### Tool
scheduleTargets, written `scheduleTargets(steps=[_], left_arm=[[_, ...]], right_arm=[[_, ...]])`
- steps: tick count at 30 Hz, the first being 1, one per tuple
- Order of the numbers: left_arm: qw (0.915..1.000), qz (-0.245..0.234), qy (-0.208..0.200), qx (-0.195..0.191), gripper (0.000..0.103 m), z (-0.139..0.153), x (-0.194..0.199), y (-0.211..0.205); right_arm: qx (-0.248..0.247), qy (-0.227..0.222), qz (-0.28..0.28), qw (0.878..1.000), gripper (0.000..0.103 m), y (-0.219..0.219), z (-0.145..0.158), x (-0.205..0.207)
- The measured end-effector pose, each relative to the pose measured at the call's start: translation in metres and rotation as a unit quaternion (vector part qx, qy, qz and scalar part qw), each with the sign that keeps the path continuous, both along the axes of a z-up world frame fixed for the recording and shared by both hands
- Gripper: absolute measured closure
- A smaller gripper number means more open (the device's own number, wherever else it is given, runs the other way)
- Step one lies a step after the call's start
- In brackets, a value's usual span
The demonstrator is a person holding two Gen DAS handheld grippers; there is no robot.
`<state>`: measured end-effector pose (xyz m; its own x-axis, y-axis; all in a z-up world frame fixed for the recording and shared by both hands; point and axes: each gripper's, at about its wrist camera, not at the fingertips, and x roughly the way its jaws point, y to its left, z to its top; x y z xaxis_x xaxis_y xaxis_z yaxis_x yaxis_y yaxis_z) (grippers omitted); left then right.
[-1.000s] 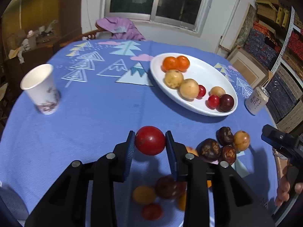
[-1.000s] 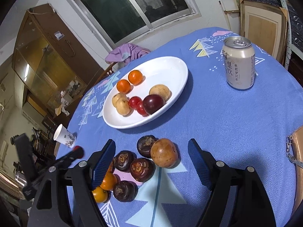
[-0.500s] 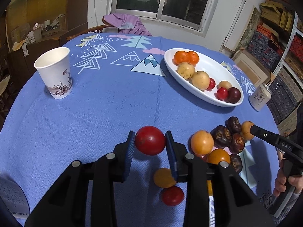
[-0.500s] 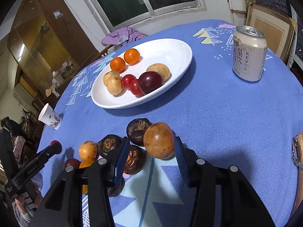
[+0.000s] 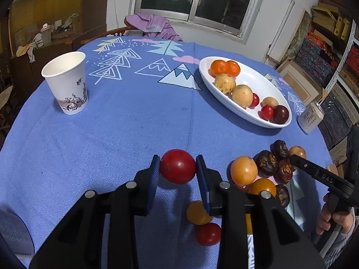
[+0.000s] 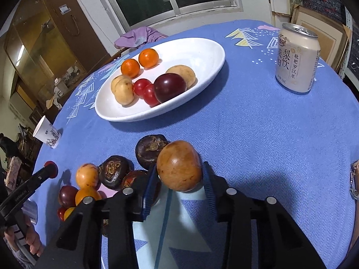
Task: Organize fruits
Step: 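Carry both held fruits onto the white plate and open both tools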
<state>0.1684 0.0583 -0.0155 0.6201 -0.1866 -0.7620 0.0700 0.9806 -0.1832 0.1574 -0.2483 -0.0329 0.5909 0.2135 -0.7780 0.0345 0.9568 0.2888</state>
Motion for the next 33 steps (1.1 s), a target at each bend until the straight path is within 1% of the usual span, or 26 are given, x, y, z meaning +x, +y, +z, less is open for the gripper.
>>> scheduleTargets(steps=[16, 20, 25, 29, 31, 33], left_arm=[[0.9999, -0.004, 0.011, 0.013, 0.071, -0.009, 0.003, -0.005], [0.9998, -0.005, 0.012, 0.013, 0.071, -0.010, 0.003, -0.005], [0.9998, -0.004, 0.012, 0.016, 0.071, -0.011, 0.004, -0.005], [0.9998, -0.003, 0.006, 0.019, 0.071, -0.010, 0.004, -0.007], [0.9998, 0.000, -0.010, 0.015, 0.071, -0.004, 0.000, -0.005], [0.9995, 0.000, -0.027, 0.014, 0.071, 0.004, -0.005, -0.005]], right_arm=[[0.005, -0.013, -0.004, 1.000, 0.062, -0.006, -0.003, 0.003], [-0.005, -0.020, -0.008, 1.000, 0.063, -0.005, -0.001, 0.002], [-0.005, -0.026, -0.016, 1.000, 0.064, -0.008, 0.003, -0.001], [0.007, -0.061, -0.023, 0.998, 0.064, -0.011, 0.024, -0.013], [0.016, -0.095, -0.020, 0.995, 0.064, -0.011, 0.045, -0.025], [0.018, -0.120, -0.017, 0.993, 0.064, -0.010, 0.058, -0.033]])
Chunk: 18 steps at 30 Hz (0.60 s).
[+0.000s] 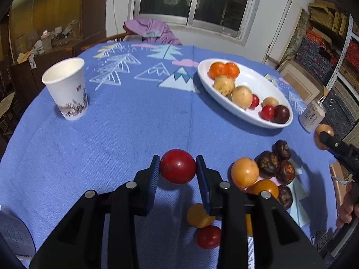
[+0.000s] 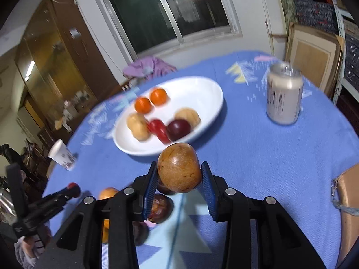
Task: Organize fruits
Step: 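Carry both held fruits onto the white plate and open both tools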
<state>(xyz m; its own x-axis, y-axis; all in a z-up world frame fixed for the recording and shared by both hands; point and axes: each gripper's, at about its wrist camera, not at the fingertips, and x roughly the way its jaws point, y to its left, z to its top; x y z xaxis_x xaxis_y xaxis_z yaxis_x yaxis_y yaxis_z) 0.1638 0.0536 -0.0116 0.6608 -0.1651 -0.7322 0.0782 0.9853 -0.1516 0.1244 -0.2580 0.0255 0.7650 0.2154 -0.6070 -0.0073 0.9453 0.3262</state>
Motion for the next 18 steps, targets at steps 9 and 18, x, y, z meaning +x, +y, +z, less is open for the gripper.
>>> scheduleTargets(steps=[9, 18], left_arm=[[0.9998, -0.009, 0.008, -0.012, 0.071, -0.002, 0.002, -0.005], [0.9982, -0.030, -0.025, -0.045, 0.071, 0.058, 0.036, -0.035]], right_arm=[[-0.004, 0.048, 0.010, 0.999, 0.064, 0.007, -0.026, 0.014], [0.025, -0.008, 0.004, 1.000, 0.064, 0.003, 0.023, 0.012]])
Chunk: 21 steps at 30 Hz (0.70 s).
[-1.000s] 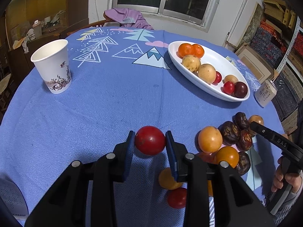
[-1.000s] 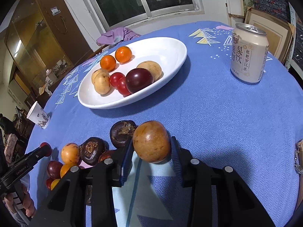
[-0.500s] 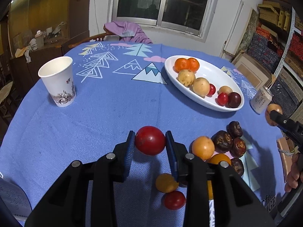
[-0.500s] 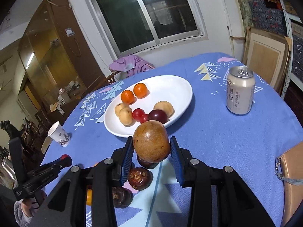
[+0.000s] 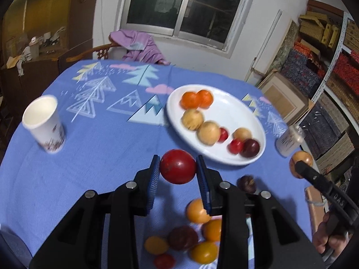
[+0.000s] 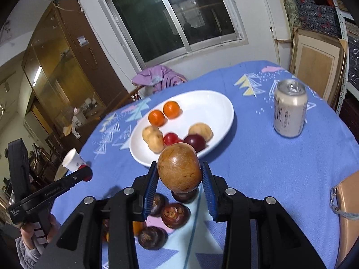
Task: Organize fruits
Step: 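Carry both held fruits onto the white plate and open both tools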
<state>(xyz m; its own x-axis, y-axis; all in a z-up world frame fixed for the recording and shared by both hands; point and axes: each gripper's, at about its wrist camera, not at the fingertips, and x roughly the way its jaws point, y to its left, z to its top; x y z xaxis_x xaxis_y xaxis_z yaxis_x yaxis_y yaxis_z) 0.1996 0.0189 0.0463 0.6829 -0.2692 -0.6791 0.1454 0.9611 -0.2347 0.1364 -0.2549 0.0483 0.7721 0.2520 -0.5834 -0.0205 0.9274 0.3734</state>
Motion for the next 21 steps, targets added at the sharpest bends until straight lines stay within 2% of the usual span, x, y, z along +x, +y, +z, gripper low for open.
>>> scheduleTargets(steps=[4, 8, 14, 21], left_arm=[[0.9998, -0.013, -0.013, 0.005, 0.071, 0.012, 0.021, -0.028], [0.9996, -0.017, -0.014, 0.019, 0.071, 0.006, 0.044, -0.051], [0.9985, -0.027, 0.010, 0.046, 0.071, -0.023, 0.077, -0.070], [0.9978, -0.035, 0.033, 0.045, 0.071, -0.048, 0.093, -0.070]], right_arm=[[0.009, -0.008, -0.007, 1.000, 0.064, 0.001, 0.015, 0.024], [0.013, -0.003, -0.017, 1.000, 0.064, 0.003, 0.016, 0.055], [-0.008, 0.018, -0.021, 1.000, 0.064, 0.014, 0.000, 0.097], [-0.054, 0.059, -0.016, 0.997, 0.064, 0.036, -0.028, 0.139]])
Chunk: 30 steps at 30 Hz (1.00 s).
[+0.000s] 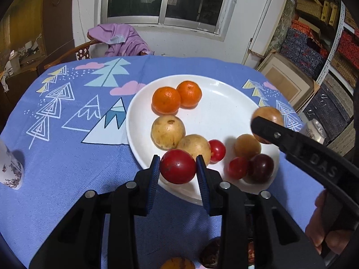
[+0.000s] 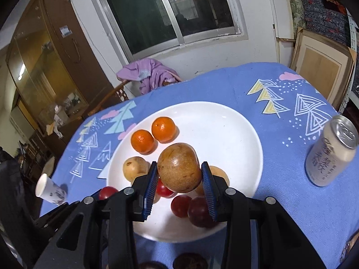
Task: Organize fruits
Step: 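Carry both held fruits onto the white plate and open both tools, then withdraw from the plate and grasp a dark brown fruit with the right tool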
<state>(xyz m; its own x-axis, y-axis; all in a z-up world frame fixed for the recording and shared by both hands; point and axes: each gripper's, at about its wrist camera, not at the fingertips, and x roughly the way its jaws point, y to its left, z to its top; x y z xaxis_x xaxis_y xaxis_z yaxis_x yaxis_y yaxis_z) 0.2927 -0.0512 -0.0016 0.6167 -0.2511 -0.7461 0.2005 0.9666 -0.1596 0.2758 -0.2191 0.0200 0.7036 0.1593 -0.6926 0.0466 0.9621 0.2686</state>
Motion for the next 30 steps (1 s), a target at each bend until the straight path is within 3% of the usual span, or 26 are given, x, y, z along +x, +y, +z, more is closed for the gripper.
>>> scheduleTargets(steps=[5, 6, 9, 16, 19, 21, 25, 30], left_arm=[[1.0000, -0.003, -0.002, 0.008, 0.070, -0.007, 0.004, -0.001], [1.0000, -0.004, -0.003, 0.007, 0.065, -0.007, 0.003, -0.001], [0.9999, 0.008, -0.013, 0.006, 0.033, -0.003, 0.000, 0.001], [0.9986, 0.026, -0.032, -0.033, 0.031, 0.026, -0.017, 0.023], [0.9978, 0.034, -0.048, -0.033, 0.029, 0.040, -0.036, 0.030], [0.9971, 0.042, -0.059, -0.022, 0.027, 0.048, -0.052, 0.034], [0.9963, 0.043, -0.074, -0.001, 0.024, 0.053, -0.088, 0.038], [0.9940, 0.051, -0.086, 0.044, 0.017, 0.029, -0.147, 0.055]], right_arm=[[-0.026, 0.024, 0.000, 0.999, 0.063, 0.010, -0.015, 0.017], [-0.028, 0.028, 0.000, 0.999, 0.063, 0.011, -0.017, 0.019], [-0.026, 0.023, -0.003, 0.999, 0.062, 0.009, -0.015, 0.016], [-0.017, -0.036, 0.001, 0.999, 0.061, 0.006, 0.033, -0.032], [-0.019, -0.067, 0.007, 0.998, 0.048, 0.008, 0.054, -0.066], [-0.035, -0.087, 0.012, 0.995, 0.044, 0.012, 0.061, -0.093], [-0.067, -0.104, 0.019, 0.992, 0.042, 0.019, 0.053, -0.137], [-0.079, -0.080, 0.035, 0.993, 0.038, 0.014, 0.016, -0.173]])
